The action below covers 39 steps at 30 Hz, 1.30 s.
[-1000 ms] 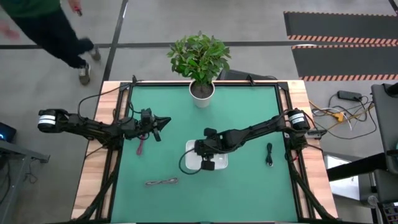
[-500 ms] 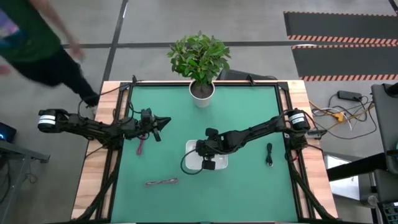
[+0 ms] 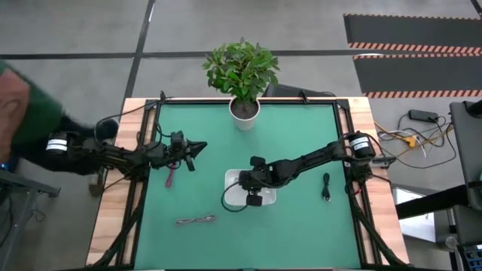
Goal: Pick and place USB-C Cables
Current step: Put the white charger cable into the white bin
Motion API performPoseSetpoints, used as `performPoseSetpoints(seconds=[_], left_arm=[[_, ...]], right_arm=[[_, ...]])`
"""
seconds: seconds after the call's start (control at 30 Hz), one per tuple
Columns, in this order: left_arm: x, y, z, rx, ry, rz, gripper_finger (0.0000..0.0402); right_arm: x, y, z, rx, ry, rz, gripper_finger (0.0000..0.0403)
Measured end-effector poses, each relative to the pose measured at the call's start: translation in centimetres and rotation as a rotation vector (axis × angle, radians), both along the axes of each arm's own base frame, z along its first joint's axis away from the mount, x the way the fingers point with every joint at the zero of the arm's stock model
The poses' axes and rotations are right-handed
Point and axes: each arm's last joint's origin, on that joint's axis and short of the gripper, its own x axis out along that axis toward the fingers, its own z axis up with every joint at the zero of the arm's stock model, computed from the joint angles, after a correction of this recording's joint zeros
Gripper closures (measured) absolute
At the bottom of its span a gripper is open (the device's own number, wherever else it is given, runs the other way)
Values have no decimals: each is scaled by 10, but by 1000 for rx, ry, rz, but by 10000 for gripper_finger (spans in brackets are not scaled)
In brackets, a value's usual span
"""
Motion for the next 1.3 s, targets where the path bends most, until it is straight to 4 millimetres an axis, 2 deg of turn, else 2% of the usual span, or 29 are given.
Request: performPoseSetpoints(seconds=[0.3,0.73,1.17,1.3], left_arm=[[0,0,0,0,0,0,402],[0,0,0,0,-1,0,402],[0,0,0,0,-1,0,402],[0,0,0,0,-1,1,402]], right_arm=[[3,0,1,5,-41,5,364],[-4,-1,-14,0,-41,5,364],[-4,-1,-14,-7,-48,11,364],[-3,-1,-13,-9,-52,15,352]])
